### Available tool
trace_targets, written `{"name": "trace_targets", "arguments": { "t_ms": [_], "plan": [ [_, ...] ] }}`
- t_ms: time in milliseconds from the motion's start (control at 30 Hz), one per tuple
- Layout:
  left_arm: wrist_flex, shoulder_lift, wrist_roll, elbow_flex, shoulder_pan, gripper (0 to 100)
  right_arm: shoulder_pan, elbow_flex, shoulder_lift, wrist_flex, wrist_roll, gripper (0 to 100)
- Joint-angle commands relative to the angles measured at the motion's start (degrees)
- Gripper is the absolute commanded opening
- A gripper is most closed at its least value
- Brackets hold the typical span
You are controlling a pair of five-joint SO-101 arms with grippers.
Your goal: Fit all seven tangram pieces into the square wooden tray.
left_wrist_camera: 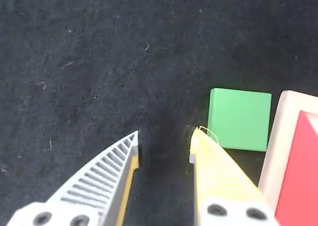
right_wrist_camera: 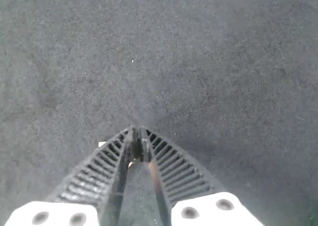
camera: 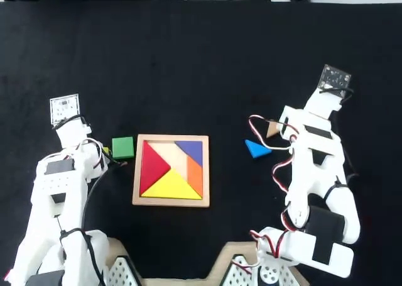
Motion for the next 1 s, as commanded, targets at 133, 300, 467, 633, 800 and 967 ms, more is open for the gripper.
{"name": "trace_targets", "arguments": {
  "t_ms": [133, 300, 467, 633, 800, 967],
  "plan": [
    [-0.97, 0.18, -0.53, -1.27, 0.66, 17, -4.66, -5.67, -1.01, 3.69, 0.70, 1.5],
    [-0.97, 0.18, -0.53, -0.84, 0.66, 17, -4.84, -13.32, -2.24, 18.20, 0.62, 1.5],
    [-0.97, 0.18, -0.53, -1.10, 0.66, 17, -6.15, -26.07, -1.19, 34.55, 0.09, 1.5],
    [-0.97, 0.18, -0.53, -0.92, 0.66, 17, -6.51, -35.12, 4.09, 44.48, -7.91, 2.5],
    [-0.97, 0.18, -0.53, -0.84, 0.66, 17, -6.59, -41.54, 13.58, 49.58, -13.71, 17.2],
    [-0.70, 0.18, -0.53, -0.75, 0.66, 17, -8.53, -49.10, 25.54, 52.40, -13.71, 18.2]
  ]
}}
